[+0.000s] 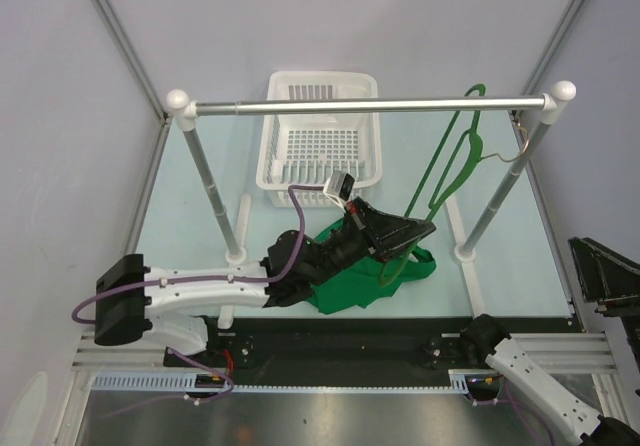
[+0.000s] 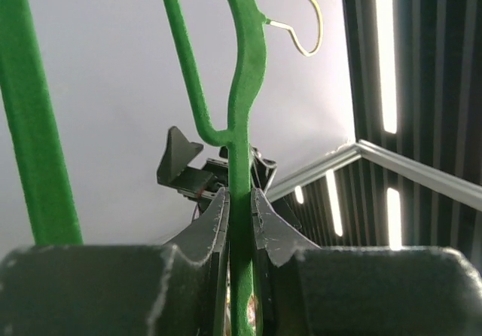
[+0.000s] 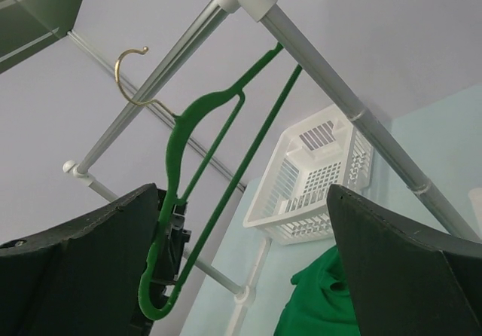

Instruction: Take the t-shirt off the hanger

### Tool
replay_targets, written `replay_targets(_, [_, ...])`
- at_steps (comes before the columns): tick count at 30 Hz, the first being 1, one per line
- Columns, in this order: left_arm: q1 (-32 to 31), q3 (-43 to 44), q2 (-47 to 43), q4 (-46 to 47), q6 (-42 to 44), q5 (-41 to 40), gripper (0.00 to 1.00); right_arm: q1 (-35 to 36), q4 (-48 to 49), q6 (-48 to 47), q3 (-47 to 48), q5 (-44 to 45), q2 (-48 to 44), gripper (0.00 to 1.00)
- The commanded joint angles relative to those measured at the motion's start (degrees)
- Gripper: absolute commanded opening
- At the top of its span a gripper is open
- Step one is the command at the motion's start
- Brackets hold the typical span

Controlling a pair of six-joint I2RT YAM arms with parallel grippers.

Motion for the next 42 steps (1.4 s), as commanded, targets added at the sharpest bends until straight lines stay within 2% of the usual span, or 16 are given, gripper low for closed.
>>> replay_targets(1, [0.01, 4.27, 0.96, 10.82, -3.83, -4.39, 0.01, 0.17, -0.14, -0.68, 0.60, 0.94, -1.11, 1.00])
replay_targets(9, [1.15, 6.38, 4.39, 12.74, -3.83, -7.21, 0.00, 0.34, -0.93, -1.12, 0.16, 1.73, -1.37, 1.00])
replay_targets(13, [2.03, 7.00, 6.50, 11.33, -7.07, -7.74, 0.00, 0.52, -1.02, -1.03, -0.11, 2.17, -1.64, 1.00])
replay_targets(20, [2.56, 9.90, 9.49, 10.02, -7.25, -8.97, 0.00, 1.31, -1.37, -1.30, -0.55, 3.40, -2.16, 1.00])
replay_targets(24, [2.65, 12.27, 10.63, 4.85, -7.87, -8.71, 0.00, 1.66, -1.37, -1.21, -0.72, 3.93, -2.34, 1.00])
replay_targets(30, [2.56, 11.22, 11.60, 2.29, -10.33, -9.23, 0.00, 2.19, -1.28, -1.03, -1.42, 4.54, -2.69, 1.00])
replay_targets(38, [2.64, 11.57, 14.41, 2.11, -13.05, -7.74, 0.00, 2.89, -0.76, -0.77, -2.74, 5.07, -3.13, 1.00])
replay_targets(42, [3.00, 10.52, 14.33, 2.37, -11.57, -5.20, 0.00, 3.07, -0.84, -0.86, -3.18, 5.33, -3.39, 1.00])
